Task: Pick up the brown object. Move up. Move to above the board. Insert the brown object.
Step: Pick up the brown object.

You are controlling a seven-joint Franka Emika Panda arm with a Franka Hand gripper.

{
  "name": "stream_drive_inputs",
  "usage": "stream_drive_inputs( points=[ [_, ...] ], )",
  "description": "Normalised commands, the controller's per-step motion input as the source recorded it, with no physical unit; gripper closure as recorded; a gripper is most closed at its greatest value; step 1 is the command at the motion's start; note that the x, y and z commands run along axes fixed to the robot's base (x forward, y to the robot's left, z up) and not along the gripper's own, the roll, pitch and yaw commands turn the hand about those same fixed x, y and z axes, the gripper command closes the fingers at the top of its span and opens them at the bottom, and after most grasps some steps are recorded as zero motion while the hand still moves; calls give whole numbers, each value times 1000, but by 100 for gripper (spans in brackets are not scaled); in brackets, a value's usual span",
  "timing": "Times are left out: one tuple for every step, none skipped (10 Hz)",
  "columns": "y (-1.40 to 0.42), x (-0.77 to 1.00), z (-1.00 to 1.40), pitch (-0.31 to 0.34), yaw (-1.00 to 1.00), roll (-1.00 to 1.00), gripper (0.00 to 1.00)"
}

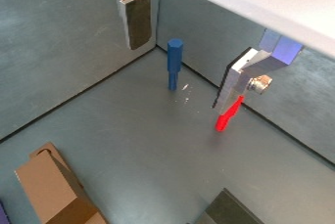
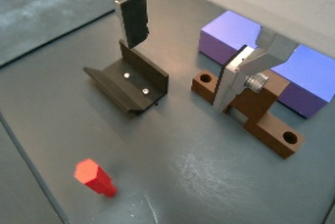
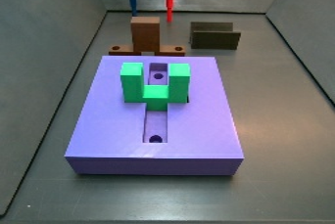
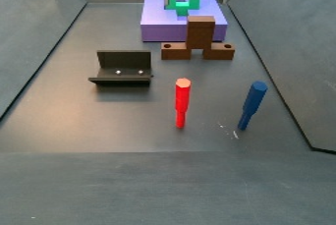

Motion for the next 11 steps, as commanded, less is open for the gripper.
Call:
stream_drive_inputs(
  points=[
    [-20, 0, -3, 0, 0, 0, 0],
    [-294, 0, -140, -84, 23, -137, 0],
    [-477, 0, -111, -49, 0, -83, 0],
    [-320, 0, -89, -40, 0, -66, 0],
    [-677, 0, -80, -74, 0, -56, 0],
    [-926, -77, -26, -131, 120, 0, 0],
    [-957, -94, -29, -140, 197, 0, 0],
    [-983, -74, -120, -120, 120, 0, 0],
    [-940, -146, -246, -127, 14, 49, 0],
    [-803, -274, -449, -160, 0, 61, 0],
    [-589, -237, -623, -149, 0, 11, 0]
  ],
)
